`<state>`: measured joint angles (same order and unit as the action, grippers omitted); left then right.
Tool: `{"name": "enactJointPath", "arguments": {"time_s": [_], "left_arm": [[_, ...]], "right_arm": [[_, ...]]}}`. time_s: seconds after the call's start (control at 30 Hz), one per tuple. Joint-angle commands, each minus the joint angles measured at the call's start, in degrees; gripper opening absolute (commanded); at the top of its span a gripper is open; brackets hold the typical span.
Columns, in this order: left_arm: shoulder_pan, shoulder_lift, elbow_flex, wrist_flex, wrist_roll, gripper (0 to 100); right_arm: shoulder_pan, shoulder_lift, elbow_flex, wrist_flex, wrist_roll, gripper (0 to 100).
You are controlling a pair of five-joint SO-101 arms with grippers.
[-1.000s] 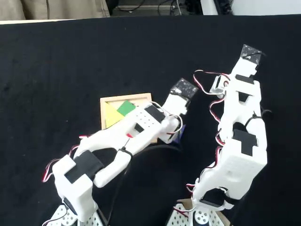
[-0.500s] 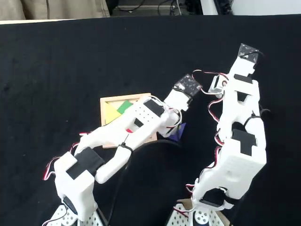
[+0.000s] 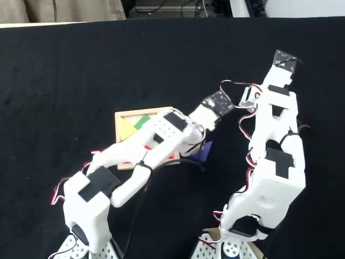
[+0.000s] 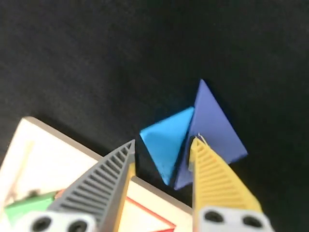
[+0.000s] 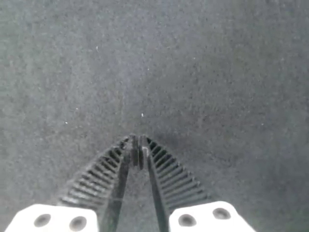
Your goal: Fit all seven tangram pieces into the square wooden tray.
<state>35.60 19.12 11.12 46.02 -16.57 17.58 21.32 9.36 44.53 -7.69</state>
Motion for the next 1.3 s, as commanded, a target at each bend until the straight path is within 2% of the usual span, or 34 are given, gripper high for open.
{"name": "enactJointPath", "arguments": {"time_s": [0.0,0.17,0.33,0.43,0.57,0.67,0.9,1.07,1.17,1.27], "left_arm": [[-1.45,3.78,-5.93,0.97,-0.44,19],[-2.33,8.44,-14.29,7.74,-0.26,19],[-2.15,11.6,-17.8,9.93,3.16,19],[-1.98,10.81,-17.89,9.93,6.33,13],[-1.63,5.36,-16.92,10.11,13.98,3],[-1.71,-0.09,-14.37,9.67,20.75,5],[-2.15,-10.11,-8.22,10.02,30.07,5],[-3.65,-21.63,3.21,9.67,41.41,5],[-3.21,-29.54,9.63,7.82,42.11,5],[-3.65,-33.67,14.81,-2.64,38.77,5]], "right_arm": [[-1.32,-0.48,-3.3,-1.05,0.7,1.1],[-1.32,-0.48,-3.21,-1.05,0.7,1.1],[-1.32,-0.48,-3.21,-1.05,0.7,1.1],[-1.32,-0.48,-3.21,-1.05,0.7,1.1],[-1.32,-0.48,-3.3,-1.05,0.7,1.1],[-1.32,-0.48,-3.38,-1.05,0.7,1.1],[-1.32,-0.48,-3.38,-1.05,0.7,1.1],[-1.32,-0.48,-3.38,-1.05,0.7,1.1],[-1.32,-0.48,-3.38,-1.05,0.7,1.1],[-1.23,-0.48,-3.38,-1.05,0.7,1.1]]}}
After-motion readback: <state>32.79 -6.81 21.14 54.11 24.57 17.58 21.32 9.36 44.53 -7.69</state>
